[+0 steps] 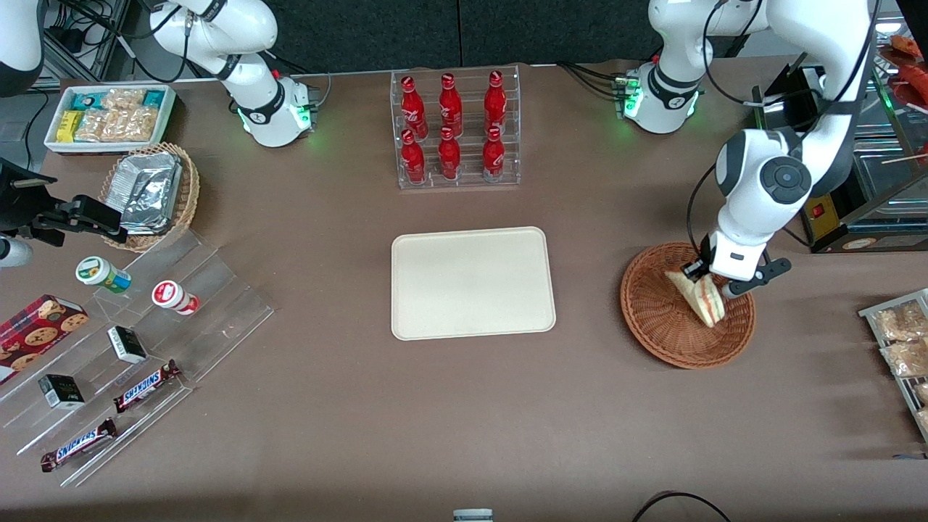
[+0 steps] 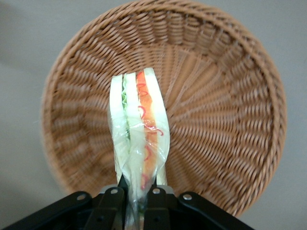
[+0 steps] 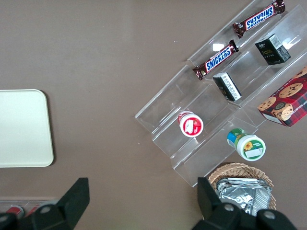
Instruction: Place sandwich from basket to tray
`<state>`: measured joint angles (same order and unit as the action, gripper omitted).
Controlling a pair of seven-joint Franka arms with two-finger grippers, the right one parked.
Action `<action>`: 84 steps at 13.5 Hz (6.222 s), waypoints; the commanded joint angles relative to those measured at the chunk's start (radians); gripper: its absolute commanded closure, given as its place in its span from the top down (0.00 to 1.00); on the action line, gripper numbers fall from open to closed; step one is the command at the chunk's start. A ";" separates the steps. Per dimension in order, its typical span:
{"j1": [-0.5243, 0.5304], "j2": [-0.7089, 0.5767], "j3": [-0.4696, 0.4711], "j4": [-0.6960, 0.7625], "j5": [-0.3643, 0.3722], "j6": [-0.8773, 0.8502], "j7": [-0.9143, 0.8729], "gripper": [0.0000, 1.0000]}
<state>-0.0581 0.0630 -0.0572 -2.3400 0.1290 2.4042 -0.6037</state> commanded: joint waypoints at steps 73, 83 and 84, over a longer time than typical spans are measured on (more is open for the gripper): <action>0.213 -0.060 -0.300 0.744 -0.106 -1.025 0.345 0.99; 0.034 -0.122 0.051 0.758 -0.117 -1.094 0.587 0.99; 0.035 -0.097 0.030 0.796 -0.117 -1.102 0.584 0.99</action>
<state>-0.0082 -0.0735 -0.0111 -1.5899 0.0231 1.3048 -0.0169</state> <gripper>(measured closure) 0.004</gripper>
